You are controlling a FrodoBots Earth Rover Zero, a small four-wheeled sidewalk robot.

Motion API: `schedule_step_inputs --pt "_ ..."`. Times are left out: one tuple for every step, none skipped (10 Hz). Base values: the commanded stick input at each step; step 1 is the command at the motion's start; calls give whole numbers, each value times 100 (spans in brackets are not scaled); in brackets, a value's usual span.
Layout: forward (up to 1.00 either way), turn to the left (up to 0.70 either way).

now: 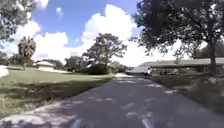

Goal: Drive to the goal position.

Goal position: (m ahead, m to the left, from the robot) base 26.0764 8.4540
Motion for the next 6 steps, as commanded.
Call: schedule_step_inputs --pt "70 0" --pt "70 0" --pt "70 0" --pt "70 0" --pt "70 0" --pt "70 0"
